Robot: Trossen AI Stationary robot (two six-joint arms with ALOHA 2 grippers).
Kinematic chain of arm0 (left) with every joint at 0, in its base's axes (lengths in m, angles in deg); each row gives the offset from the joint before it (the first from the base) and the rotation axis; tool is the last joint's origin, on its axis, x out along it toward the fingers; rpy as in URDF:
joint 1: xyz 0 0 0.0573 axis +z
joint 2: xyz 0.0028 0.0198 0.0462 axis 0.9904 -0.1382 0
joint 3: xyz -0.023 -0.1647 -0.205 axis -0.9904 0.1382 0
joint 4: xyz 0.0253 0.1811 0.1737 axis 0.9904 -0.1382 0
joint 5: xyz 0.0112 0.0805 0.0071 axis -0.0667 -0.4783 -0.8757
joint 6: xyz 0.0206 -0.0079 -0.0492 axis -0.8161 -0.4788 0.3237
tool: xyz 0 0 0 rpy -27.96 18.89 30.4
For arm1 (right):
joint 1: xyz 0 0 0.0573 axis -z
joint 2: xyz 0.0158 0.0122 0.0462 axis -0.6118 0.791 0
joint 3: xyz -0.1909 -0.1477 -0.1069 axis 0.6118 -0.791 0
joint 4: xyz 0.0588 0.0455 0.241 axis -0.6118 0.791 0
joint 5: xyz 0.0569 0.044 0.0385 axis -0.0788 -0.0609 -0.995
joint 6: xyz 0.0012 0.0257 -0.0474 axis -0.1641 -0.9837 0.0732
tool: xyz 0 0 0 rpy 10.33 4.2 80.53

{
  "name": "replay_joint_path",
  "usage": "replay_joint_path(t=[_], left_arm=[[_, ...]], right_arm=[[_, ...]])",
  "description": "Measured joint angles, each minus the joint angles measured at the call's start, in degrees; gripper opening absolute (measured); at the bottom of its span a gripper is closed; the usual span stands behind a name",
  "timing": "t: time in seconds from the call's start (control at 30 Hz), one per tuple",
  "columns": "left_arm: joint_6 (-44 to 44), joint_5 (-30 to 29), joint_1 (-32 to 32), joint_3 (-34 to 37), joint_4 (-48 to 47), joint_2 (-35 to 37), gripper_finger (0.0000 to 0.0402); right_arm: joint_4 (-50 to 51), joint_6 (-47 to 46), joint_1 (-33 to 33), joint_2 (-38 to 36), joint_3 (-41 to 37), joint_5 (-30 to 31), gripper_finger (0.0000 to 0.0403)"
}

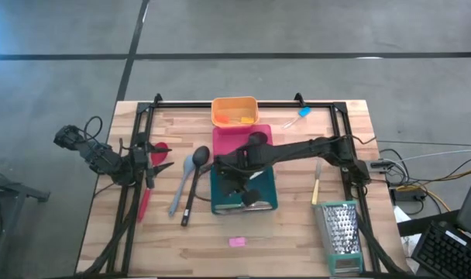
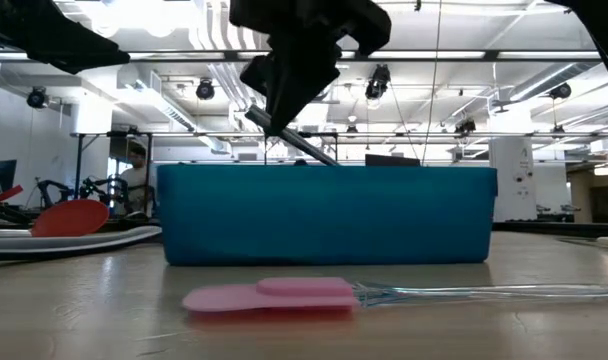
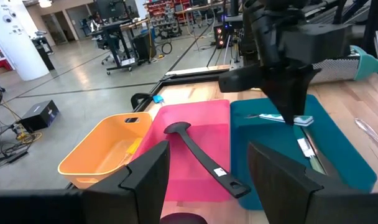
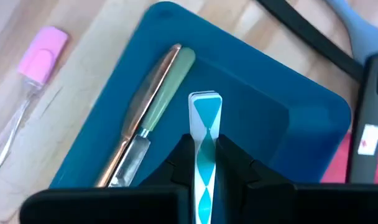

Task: Pick & Place Kitchen Items
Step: Put the blue knife into the blue bin

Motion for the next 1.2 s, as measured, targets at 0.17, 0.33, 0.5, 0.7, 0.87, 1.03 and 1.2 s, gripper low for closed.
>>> replay_joint_path(t=[0.17, 0.33, 0.5, 0.7, 0.87, 1.03, 1.2], left_arm=[[0.0, 0.01, 0.01, 0.0, -0.02, 0.0, 0.0218], [0.01, 0.0, 0.0, 0.0, -0.01, 0.0, 0.0218], [0.0, 0.02, 0.02, 0.0, -0.02, 0.0, 0.0218], [0.0, 0.01, -0.01, 0.0, 0.0, 0.0, 0.0218], [0.0, -0.01, 0.0, 0.0, 0.0, 0.0, 0.0218], [0.02, 0.0, 0.01, 0.0, -0.02, 0.0, 0.0218], [0.01, 0.01, 0.01, 0.0, -0.02, 0.0, 0.0218]], right_arm=[[-0.22, -0.01, -0.13, 0.0, -0.09, -2.76, 0.0027], [-0.23, -0.17, -1.18, 0.0, -0.14, -8.68, 0.0027], [-2.18, 0.01, -2.68, 0.11, -0.38, -9.14, 0.0027], [-6.63, -0.53, -3.15, 0.24, -1.19, -9.3, 0.0027], [-10.47, -4.84, -2.87, 0.33, -3.93, -9.29, 0.0027], [-14.14, -5.73, -2.87, 0.33, -8.23, -9.29, 0.0027], [-18.91, -7.03, -2.11, 0.39, -11.66, -9.29, 0.0027]])
